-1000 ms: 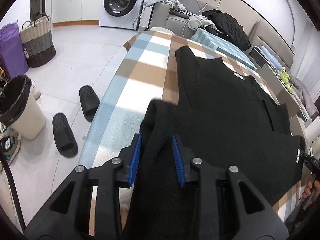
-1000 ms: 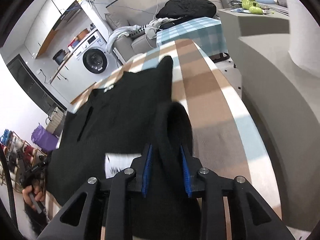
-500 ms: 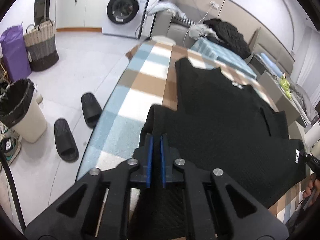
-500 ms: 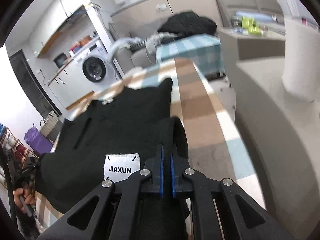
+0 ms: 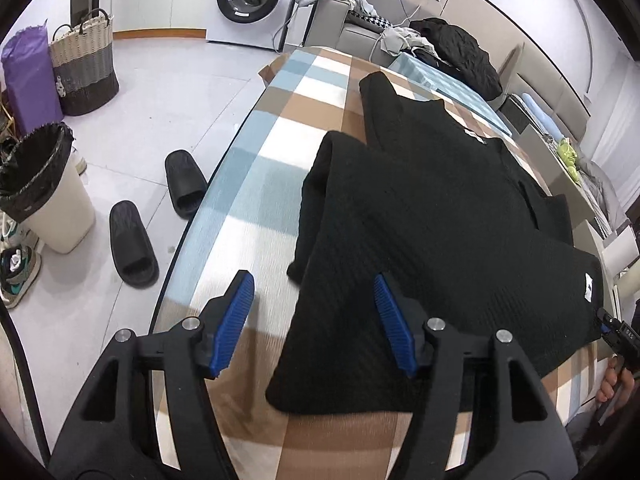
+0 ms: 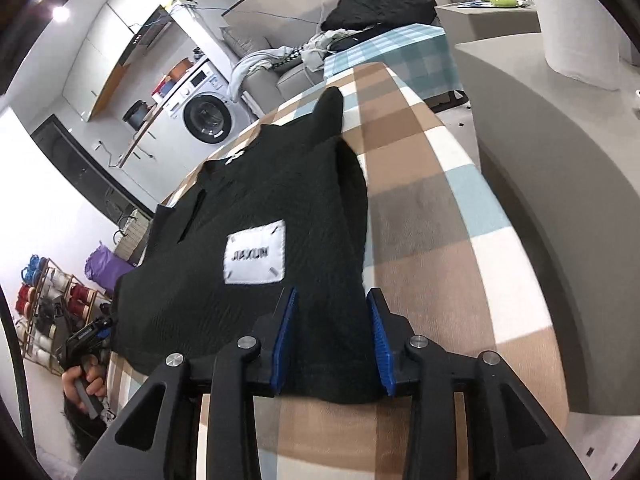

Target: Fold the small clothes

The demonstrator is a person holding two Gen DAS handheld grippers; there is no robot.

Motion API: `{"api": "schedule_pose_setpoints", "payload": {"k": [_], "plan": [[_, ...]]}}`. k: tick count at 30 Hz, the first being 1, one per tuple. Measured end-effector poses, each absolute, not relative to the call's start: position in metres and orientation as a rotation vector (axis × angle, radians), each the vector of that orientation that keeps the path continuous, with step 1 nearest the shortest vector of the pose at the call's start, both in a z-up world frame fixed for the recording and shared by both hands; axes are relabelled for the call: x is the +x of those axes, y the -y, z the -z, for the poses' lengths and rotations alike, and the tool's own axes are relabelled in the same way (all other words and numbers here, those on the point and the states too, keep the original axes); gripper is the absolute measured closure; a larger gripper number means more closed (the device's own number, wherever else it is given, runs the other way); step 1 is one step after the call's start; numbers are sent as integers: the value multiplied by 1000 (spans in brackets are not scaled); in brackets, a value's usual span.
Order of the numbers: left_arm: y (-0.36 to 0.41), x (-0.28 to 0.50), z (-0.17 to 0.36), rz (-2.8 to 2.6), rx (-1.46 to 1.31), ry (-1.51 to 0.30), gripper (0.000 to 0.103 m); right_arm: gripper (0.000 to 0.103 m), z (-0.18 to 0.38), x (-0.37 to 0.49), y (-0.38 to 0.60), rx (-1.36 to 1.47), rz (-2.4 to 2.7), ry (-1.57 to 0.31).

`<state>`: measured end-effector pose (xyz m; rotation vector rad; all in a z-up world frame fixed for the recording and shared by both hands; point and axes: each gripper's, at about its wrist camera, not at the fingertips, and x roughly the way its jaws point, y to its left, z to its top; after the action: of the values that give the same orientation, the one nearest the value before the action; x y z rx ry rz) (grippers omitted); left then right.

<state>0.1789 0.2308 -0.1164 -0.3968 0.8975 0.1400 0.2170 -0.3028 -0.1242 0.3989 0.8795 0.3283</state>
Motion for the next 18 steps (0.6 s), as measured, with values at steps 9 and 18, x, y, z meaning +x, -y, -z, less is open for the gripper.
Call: {"api": "schedule_pose_setpoints", "payload": {"k": [9, 18], "plan": [[-215, 156, 110, -93, -378, -877, 51, 67, 113, 208, 293, 377, -394, -841], [-220, 158, 111, -113, -398, -849, 100, 96, 124, 216, 289, 313, -288, -863]]}}
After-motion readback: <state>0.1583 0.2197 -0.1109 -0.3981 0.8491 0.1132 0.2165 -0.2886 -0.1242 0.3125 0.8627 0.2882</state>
